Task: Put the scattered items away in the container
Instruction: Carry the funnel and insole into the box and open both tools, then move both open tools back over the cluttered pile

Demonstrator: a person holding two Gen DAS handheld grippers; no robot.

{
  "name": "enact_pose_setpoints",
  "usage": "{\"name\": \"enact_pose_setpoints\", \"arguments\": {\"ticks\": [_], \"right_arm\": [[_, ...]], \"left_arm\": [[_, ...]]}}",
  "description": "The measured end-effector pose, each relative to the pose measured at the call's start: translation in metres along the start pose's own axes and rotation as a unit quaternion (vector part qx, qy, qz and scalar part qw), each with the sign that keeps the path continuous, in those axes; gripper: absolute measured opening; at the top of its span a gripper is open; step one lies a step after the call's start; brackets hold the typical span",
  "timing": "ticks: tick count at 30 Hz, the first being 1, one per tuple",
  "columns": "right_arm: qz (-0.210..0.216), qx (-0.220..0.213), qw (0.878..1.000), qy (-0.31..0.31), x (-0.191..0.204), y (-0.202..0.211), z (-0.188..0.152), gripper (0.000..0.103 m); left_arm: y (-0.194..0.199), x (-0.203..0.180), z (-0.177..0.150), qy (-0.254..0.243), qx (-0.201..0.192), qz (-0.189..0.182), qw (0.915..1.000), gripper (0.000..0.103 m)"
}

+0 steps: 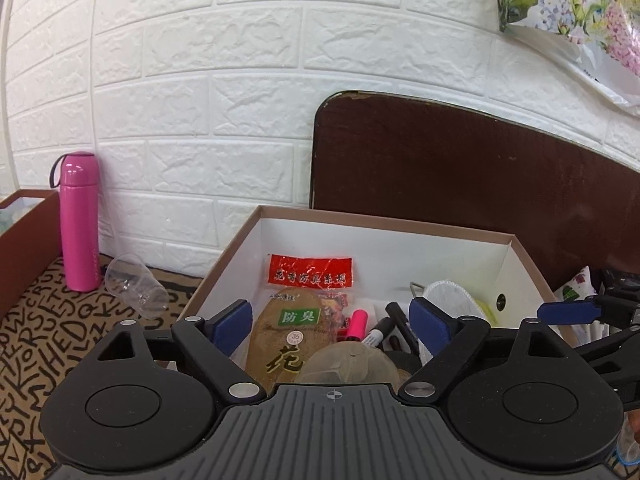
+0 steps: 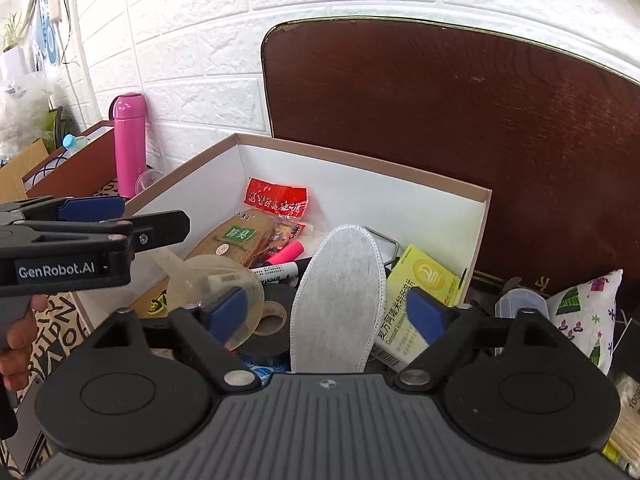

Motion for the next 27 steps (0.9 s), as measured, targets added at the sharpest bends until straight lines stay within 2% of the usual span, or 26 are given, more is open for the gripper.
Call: {"name": "enact_pose_setpoints", "arguments": {"ticks": [5, 16, 23, 27], "right_arm": [[0.006, -0.003, 1.000, -0.002, 0.001, 0.006, 0.001, 0.098], [0.006, -0.012, 1.000, -0.003, -0.001, 0.023, -0.002, 0.098], [0.009, -0.031, 0.999, -0.016, -0.006, 0.053, -0.008, 0.100], [-0.006, -0.075, 0.997, -0.015, -0.006, 0.089, -0.025, 0.102]], "left_arm": [[0.004, -0.006, -0.002, -0.006, 0.006, -0.007, 0.9999, 0.100], [0.010, -0.006, -0.005, -0.006, 0.015, 0.006, 0.9999, 0.100], [0.049, -0.030, -0.003, 0.007, -0.007, -0.039, 0.9992, 0.103], [0.078, -0.062, -0.017, 0.019, -0.016, -0.089, 0.9958, 0.103]]}}
Point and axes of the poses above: each gripper's, at about its wrist camera, not at the fingertips, and y roughly against the way its jaws point, x to its left, z to its top, the point moved 10 cm from there along -y, roughly the way its jaws point
